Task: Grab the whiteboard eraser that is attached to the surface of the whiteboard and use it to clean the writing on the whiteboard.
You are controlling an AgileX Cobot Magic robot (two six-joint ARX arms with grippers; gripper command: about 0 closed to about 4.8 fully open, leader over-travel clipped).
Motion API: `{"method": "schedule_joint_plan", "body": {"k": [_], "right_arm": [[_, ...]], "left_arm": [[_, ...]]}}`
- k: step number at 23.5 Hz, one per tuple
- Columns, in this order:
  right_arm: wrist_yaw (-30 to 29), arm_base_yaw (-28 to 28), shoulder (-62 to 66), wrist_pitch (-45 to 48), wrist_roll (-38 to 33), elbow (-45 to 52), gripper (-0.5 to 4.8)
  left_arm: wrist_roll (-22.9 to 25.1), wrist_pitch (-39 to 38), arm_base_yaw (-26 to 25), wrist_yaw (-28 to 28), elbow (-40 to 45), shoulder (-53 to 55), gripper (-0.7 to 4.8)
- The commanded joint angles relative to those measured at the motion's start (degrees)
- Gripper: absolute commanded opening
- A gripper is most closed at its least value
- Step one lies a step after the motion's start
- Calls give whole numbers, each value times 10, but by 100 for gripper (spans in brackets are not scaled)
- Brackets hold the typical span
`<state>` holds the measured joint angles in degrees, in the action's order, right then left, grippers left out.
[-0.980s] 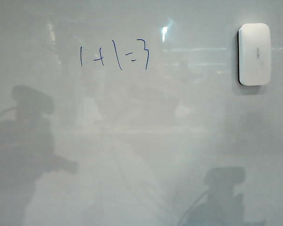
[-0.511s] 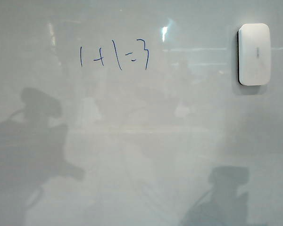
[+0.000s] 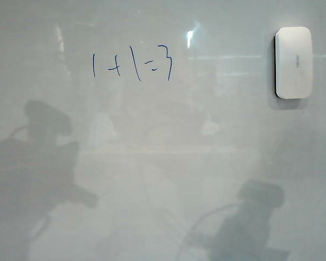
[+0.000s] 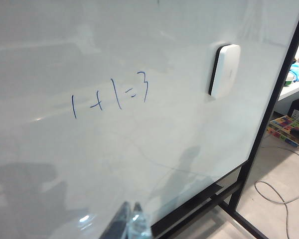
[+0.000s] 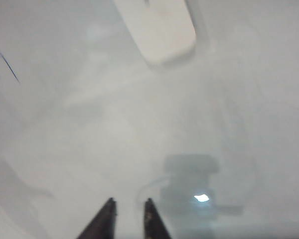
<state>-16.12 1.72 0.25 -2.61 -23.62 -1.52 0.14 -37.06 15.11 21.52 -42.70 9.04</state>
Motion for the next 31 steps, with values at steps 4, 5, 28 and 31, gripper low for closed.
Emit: {"method": "schedule_joint_plan", "body": {"k": [4, 5, 28, 31], "right_arm": [[90, -3, 53, -21, 169, -232, 86], [99, -3, 73, -44, 190, -266, 86], [220, -119, 524, 109, 282, -402, 286], [257, -156, 522, 199, 282, -346, 286]], "left_arm": [[-2, 48, -1, 4, -6, 0, -5], [-2, 47, -1, 4, -7, 0, -5], [-1, 24, -1, -22, -26, 2, -5], [-2, 23, -1, -35, -26, 2, -5]]}}
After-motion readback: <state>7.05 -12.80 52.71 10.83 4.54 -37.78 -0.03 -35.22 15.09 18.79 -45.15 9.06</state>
